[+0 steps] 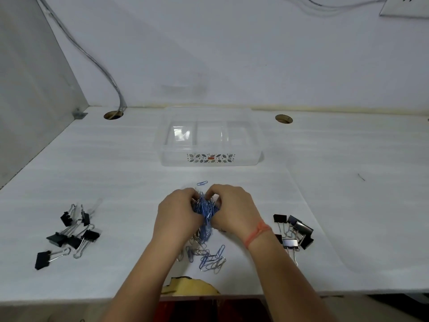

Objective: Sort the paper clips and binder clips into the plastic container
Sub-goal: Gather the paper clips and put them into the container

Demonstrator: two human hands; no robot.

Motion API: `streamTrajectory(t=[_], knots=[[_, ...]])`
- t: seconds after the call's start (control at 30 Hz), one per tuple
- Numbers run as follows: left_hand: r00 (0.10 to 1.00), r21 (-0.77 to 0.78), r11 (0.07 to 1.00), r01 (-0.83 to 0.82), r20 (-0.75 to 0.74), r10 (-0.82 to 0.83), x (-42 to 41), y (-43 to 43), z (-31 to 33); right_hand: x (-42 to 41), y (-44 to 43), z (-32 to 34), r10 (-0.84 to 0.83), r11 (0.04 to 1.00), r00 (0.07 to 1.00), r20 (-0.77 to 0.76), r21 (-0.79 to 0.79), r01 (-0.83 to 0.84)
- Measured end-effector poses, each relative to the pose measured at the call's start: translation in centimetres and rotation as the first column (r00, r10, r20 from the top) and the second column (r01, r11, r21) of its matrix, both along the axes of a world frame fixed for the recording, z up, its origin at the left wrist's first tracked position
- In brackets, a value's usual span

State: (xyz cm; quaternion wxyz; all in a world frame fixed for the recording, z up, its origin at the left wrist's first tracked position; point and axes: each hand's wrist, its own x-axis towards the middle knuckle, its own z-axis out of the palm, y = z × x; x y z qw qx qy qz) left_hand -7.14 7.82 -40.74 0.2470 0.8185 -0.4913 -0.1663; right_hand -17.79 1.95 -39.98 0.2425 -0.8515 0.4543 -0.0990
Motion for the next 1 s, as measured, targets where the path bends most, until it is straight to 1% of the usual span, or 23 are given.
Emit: streamTrajectory(t=[0.07,0.13,0.2,0.27,0.37,0.47,0.53,0.63,0.7,0.83,0.93,1.0], knots=[[0.998,-0.078,0.996,-0.039,-0.054,0.035,-0.1,0.0,0.7,-0.2,0.0,0.7,-0.018,0.999,0.999,0.033,-0.027,0.019],[0.997,-0.146,0.987,-0.066,-0.052,0.06,-0.2,-0.3,1.4,-0.2,-0.2,1.5,-0.027,0.997,0.997,0.068,-0.071,0.032],[0.996,-0.181,0.98,-0.08,-0.038,0.075,-0.2,-0.5,1.8,0.0,-0.4,2.0,-0.035,0.993,0.995,0.092,-0.11,0.045],[0.996,-0.185,0.979,-0.084,-0.029,0.08,-0.3,-0.6,1.7,0.1,-0.3,2.0,-0.037,0.993,0.996,0.083,-0.111,0.046],[0.996,-0.148,0.986,-0.08,-0.044,0.074,-0.6,-0.4,0.9,0.1,0.1,1.2,-0.035,0.997,0.998,0.045,-0.073,0.039],[0.993,-0.154,0.984,-0.09,-0.088,0.078,-0.7,-0.4,0.7,0.0,0.1,1.1,-0.049,0.997,0.997,0.062,-0.048,0.052],[0.99,-0.165,0.981,-0.103,-0.108,0.085,-0.5,-0.7,1.3,0.0,-0.3,1.7,-0.056,0.996,0.995,0.087,-0.059,0.061],[0.99,-0.194,0.976,-0.096,-0.119,0.074,0.1,-1.5,3.1,0.1,-1.3,3.5,-0.054,0.996,0.99,0.13,-0.068,0.063],[0.99,-0.234,0.968,-0.085,-0.127,0.056,0.7,-2.5,4.8,0.3,-2.4,5.3,-0.041,0.995,0.984,0.173,-0.085,0.056],[0.989,-0.282,0.957,-0.071,-0.142,0.032,1.9,-5.3,8.8,1.4,-5.2,9.0,-0.037,0.99,0.977,0.21,-0.129,0.066],[0.986,-0.335,0.939,-0.082,-0.166,0.027,3.5,-8.6,11.5,3.1,-8.5,11.8,-0.043,0.985,0.973,0.228,-0.153,0.079],[0.976,-0.359,0.928,-0.103,-0.216,0.025,4.5,-10.7,12.2,4.3,-10.6,13.0,-0.045,0.983,0.977,0.206,-0.164,0.08]])
